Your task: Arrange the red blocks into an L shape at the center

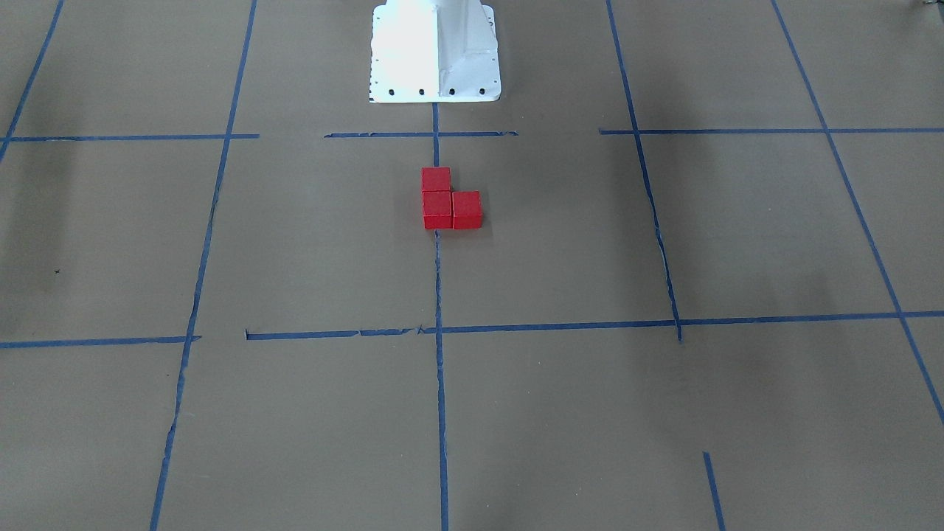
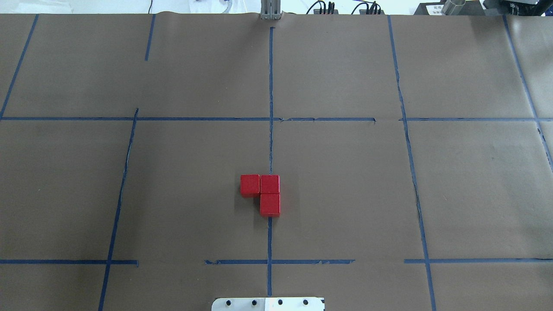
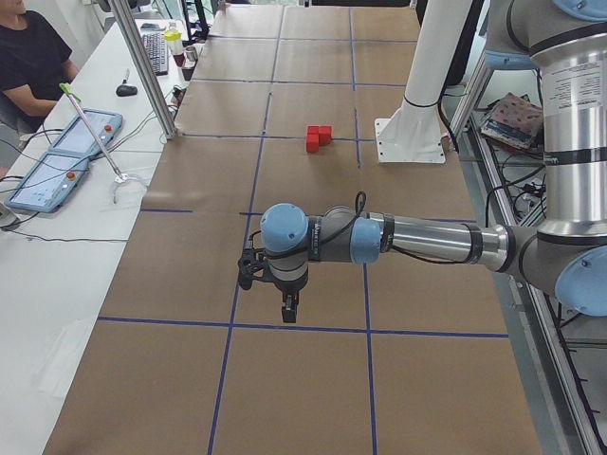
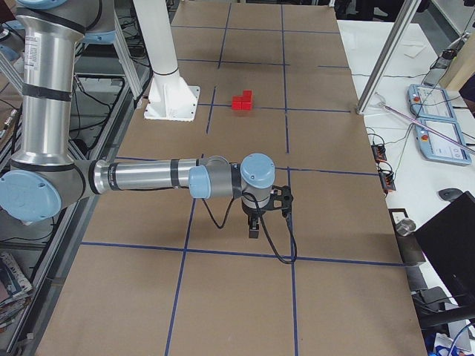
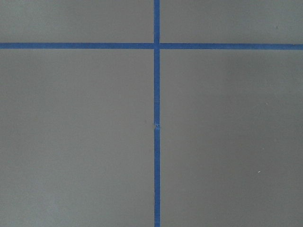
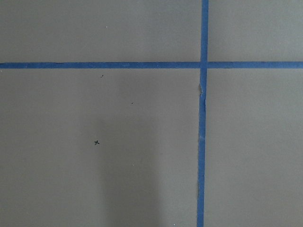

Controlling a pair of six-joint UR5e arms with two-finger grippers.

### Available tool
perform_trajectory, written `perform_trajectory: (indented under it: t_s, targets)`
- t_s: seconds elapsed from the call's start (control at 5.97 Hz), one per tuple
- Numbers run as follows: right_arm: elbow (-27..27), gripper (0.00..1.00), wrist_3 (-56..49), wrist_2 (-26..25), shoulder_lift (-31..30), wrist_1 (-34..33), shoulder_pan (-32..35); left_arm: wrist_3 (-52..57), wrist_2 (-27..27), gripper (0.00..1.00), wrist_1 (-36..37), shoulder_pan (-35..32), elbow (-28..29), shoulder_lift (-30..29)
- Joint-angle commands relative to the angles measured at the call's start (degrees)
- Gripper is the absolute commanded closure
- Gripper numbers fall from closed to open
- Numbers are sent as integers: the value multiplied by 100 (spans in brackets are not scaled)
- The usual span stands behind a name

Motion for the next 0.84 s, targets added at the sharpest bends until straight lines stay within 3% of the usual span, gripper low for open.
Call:
perform_trajectory:
  t_s: [0.0, 0.67]
  targets:
    - [-23, 0, 9, -345, 95, -23, -5, 112, 244, 0, -1, 1, 6, 0]
    - [-111, 0, -26, -401, 157, -50, -22, 113, 229, 0, -1, 10, -46, -35]
